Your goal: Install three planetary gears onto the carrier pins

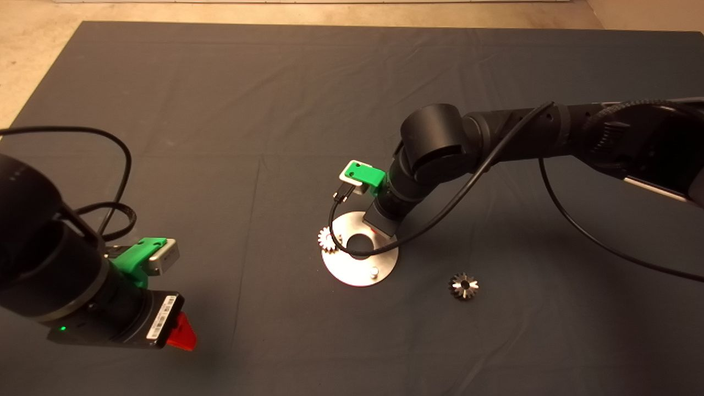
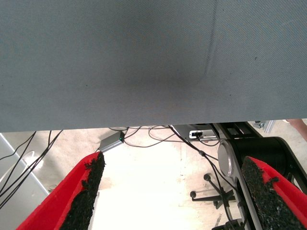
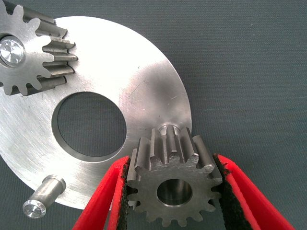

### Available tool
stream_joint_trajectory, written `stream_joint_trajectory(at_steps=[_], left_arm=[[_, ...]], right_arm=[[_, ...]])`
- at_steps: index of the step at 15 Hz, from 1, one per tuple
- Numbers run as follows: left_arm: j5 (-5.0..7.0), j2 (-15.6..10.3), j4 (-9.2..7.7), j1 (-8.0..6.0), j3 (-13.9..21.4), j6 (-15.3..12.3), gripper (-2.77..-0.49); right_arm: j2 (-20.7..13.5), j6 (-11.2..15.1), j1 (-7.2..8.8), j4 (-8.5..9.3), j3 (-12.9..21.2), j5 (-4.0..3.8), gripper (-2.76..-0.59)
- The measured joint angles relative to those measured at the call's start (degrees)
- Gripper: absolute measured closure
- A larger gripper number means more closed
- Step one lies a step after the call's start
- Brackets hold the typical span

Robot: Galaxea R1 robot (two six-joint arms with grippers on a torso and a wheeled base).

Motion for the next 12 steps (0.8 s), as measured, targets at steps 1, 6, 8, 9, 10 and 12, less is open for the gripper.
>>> stream_joint_trajectory(at_steps=[1,6,8,9,10,12], left_arm=[[0.00,0.00,0.00,0.00,0.00,0.00,-2.04],[0.00,0.00,0.00,0.02,0.00,0.00,-2.04],[0.00,0.00,0.00,0.02,0.00,0.00,-2.04],[0.00,0.00,0.00,0.02,0.00,0.00,-2.04],[0.00,0.00,0.00,0.02,0.00,0.00,-2.04],[0.00,0.00,0.00,0.02,0.00,0.00,-2.04]], right_arm=[[-0.02,0.00,0.00,0.00,-0.22,0.41,-1.06],[-0.06,0.00,-0.24,-0.01,-1.19,2.12,-1.06],[-0.06,0.00,-0.24,-0.01,-1.34,2.49,-1.06],[-0.07,-0.02,-0.24,-0.01,-1.34,2.56,-1.06],[-0.08,-0.06,-0.24,-0.01,-1.34,2.58,-1.06],[-0.06,-0.15,-0.24,-0.01,-1.34,2.57,-1.06]])
